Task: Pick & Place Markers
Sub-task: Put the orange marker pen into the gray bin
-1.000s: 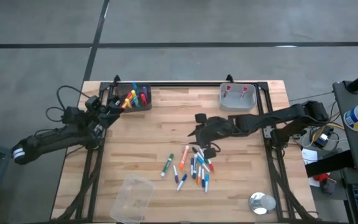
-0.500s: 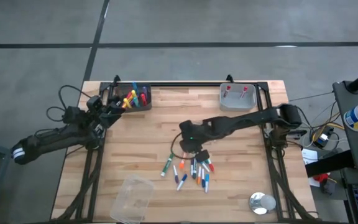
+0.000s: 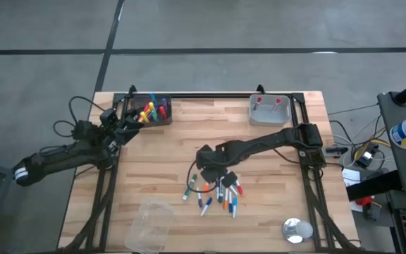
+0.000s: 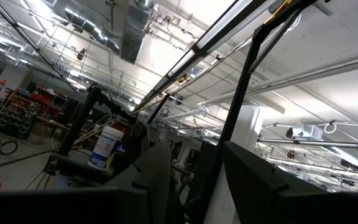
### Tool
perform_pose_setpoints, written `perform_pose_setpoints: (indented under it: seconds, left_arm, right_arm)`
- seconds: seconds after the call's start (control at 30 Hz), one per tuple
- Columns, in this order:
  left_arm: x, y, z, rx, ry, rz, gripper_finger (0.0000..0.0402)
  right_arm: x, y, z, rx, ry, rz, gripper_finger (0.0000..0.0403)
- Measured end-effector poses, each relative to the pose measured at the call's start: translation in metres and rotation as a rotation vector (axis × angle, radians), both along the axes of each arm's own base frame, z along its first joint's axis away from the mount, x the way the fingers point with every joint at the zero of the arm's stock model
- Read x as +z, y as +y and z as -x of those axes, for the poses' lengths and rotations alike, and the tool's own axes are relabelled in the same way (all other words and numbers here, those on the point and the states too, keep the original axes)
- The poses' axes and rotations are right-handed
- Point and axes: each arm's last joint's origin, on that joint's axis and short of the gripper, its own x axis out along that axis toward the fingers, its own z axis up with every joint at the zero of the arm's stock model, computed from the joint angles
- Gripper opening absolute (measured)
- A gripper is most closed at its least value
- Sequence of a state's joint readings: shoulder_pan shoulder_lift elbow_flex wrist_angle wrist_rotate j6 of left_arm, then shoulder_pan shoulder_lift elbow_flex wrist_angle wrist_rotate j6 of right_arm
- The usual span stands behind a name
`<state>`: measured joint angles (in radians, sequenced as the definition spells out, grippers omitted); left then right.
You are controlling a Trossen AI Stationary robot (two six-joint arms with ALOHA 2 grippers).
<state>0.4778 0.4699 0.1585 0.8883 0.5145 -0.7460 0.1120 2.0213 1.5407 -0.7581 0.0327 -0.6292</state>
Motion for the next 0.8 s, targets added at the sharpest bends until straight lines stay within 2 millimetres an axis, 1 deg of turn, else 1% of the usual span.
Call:
perform_pose_setpoints:
  seconds: [0.13, 0.3, 0.5, 0.63, 0.8]
  left_arm:
    - [-0.001, 0.000, 0.000, -0.001, 0.008, 0.005, 0.0145]
    - [-0.001, 0.000, -0.001, -0.001, 0.013, 0.008, 0.0145]
    - [-0.001, 0.000, -0.001, -0.003, 0.013, 0.009, 0.0145]
    - [-0.001, 0.000, -0.001, -0.003, 0.012, 0.009, 0.0145]
    - [-0.001, 0.000, -0.001, 0.000, 0.012, 0.003, 0.0145]
  right_arm:
    - [-0.007, 0.000, -0.001, 0.017, 0.011, 0.013, 0.0127]
    - [-0.028, 0.000, -0.005, 0.032, 0.062, 0.039, 0.0127]
    - [-0.037, 0.001, -0.006, 0.048, 0.082, 0.047, 0.0123]
    - [-0.039, 0.001, -0.006, 0.046, 0.083, 0.046, 0.0110]
    - [-0.050, 0.001, -0.007, 0.043, 0.112, 0.038, 0.0092]
